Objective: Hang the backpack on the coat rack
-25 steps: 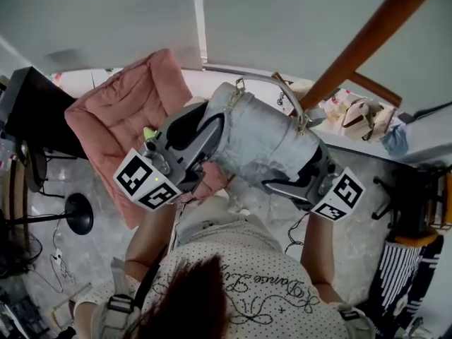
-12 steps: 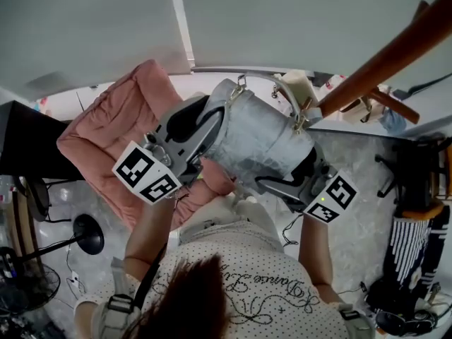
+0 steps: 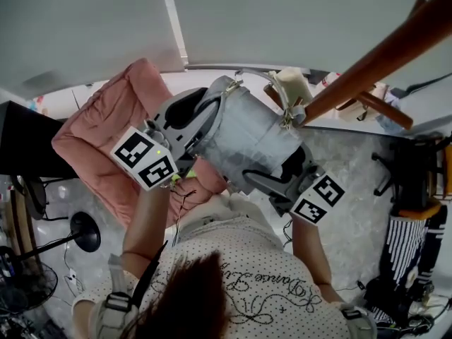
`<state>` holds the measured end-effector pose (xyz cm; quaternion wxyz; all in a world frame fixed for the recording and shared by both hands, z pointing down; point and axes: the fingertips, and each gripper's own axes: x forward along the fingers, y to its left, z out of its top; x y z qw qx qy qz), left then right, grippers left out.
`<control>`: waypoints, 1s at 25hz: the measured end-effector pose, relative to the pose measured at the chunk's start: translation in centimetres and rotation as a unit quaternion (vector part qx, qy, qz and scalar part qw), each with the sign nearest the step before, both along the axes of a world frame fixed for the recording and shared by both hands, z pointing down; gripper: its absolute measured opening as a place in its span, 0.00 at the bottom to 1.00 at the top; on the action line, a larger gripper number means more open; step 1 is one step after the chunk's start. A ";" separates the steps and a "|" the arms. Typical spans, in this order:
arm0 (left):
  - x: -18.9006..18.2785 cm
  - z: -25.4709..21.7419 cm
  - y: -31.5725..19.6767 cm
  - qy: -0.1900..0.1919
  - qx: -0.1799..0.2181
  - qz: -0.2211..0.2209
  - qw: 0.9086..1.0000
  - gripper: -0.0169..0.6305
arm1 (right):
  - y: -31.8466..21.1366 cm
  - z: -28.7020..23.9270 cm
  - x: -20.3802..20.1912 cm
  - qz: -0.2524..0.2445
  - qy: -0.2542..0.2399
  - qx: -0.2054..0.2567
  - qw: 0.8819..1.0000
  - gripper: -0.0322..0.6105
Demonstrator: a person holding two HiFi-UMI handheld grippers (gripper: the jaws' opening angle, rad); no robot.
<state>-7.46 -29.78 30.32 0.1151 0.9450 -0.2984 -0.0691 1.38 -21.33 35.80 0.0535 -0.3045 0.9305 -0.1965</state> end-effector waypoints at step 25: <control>3.2 4.2 -2.9 -0.048 -0.034 0.044 0.997 0.24 | 0.4 3.5 0.7 0.027 0.057 -0.051 0.997 0.96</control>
